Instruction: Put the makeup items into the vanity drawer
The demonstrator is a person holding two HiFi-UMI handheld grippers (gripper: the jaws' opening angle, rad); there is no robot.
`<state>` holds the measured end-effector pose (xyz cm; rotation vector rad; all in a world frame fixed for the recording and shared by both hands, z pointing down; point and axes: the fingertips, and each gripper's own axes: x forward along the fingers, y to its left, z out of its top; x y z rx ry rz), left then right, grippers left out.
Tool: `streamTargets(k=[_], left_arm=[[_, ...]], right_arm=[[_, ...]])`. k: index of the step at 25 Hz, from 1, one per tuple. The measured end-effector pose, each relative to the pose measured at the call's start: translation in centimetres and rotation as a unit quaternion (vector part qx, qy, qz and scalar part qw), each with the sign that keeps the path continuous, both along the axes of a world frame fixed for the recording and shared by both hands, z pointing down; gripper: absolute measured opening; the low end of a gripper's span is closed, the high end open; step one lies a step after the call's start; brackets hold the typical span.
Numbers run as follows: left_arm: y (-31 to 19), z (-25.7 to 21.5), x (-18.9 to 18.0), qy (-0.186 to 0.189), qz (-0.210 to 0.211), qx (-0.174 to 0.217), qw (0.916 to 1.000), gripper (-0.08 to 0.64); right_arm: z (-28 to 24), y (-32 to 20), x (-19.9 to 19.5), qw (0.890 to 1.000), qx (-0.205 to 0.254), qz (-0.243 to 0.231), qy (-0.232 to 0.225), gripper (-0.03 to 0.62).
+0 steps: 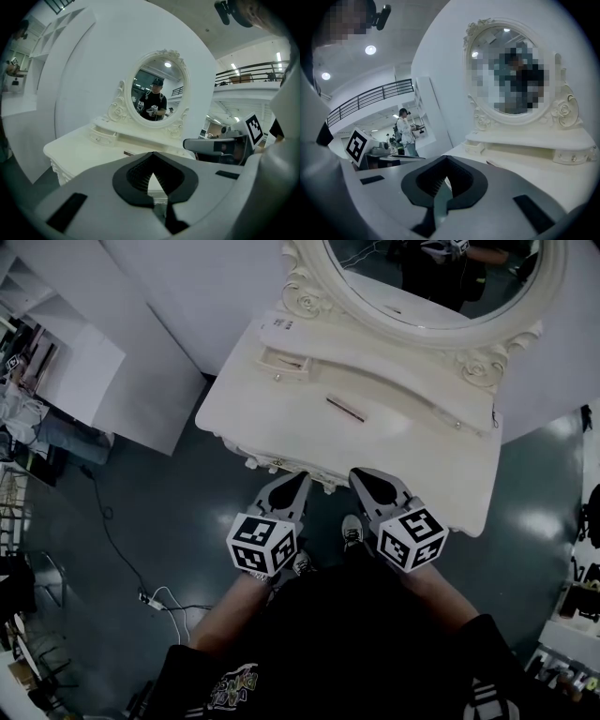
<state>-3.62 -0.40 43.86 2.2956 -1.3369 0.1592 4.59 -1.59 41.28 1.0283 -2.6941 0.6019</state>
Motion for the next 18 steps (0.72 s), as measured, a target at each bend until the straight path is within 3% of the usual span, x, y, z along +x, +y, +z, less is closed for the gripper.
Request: streamTargets(k=[18], left_arm=[[-3.7,1.7,0.2,-0.004,-0.040,-0.018,0.9990,0.000]], right_arm=[[1.7,-4.6,0.5,0.999,-0.009,-0.030,0.007,0.029]])
